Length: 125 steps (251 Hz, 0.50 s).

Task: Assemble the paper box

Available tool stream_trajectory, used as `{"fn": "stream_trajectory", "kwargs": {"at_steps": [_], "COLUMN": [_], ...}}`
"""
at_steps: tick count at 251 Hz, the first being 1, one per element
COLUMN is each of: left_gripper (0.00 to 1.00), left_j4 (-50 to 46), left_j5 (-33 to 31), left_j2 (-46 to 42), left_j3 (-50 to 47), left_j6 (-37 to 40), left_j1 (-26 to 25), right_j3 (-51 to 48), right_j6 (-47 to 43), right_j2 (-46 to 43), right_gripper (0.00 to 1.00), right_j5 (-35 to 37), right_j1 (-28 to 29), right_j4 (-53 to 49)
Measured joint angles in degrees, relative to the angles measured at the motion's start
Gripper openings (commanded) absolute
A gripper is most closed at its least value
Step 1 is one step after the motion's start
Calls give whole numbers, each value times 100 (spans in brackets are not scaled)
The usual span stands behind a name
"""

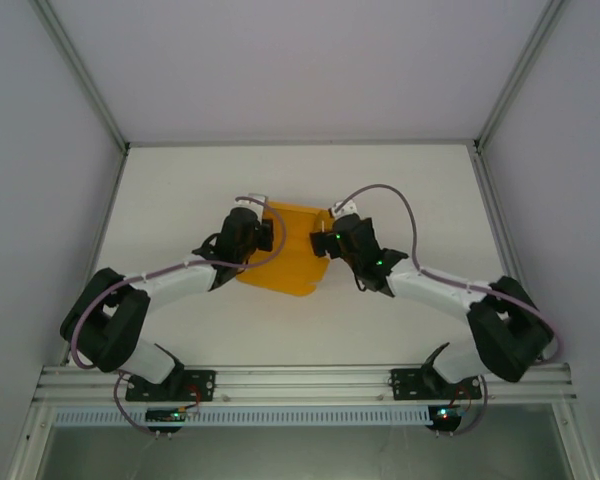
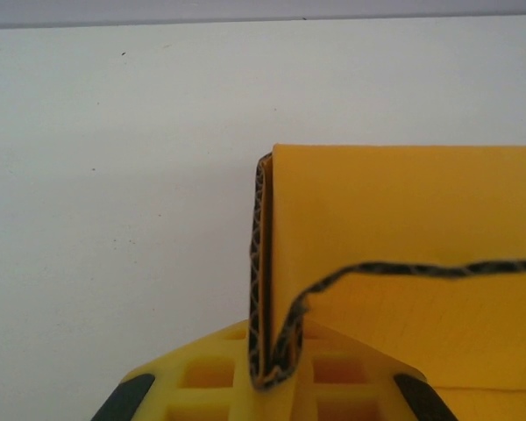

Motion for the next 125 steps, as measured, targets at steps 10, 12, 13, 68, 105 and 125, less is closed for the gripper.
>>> {"fn": "stream_trajectory", "kwargs": {"at_steps": [10, 12, 13, 68, 105, 125], "left_gripper": [0, 0, 0, 0, 0, 0], "left_j4": [0, -4, -4, 2, 144, 166], "left_j5": [-2, -2, -2, 94, 415, 535], "left_j2": [0, 0, 0, 0, -2, -20], "left_j3": [0, 0, 0, -9, -146, -249], "left_j6": [-24, -31, -33, -153, -238, -234], "left_j1": [2, 2, 2, 131, 323, 367], "right_j3": [-68, -83, -90, -575, -907, -957], "right_j6": [-33, -35, -35, -192, -179, -131], "right_j2": [-269, -317, -341, -2015, -2870, -3027], "right_gripper": [99, 99, 99, 99, 99, 99], "right_j5": [-114, -133, -142, -879, -1456, -1832], "right_j1": [-7, -11, -11, -175, -756, -1379], "right_j4": [-168, -197, -210, -785, -870, -894]}}
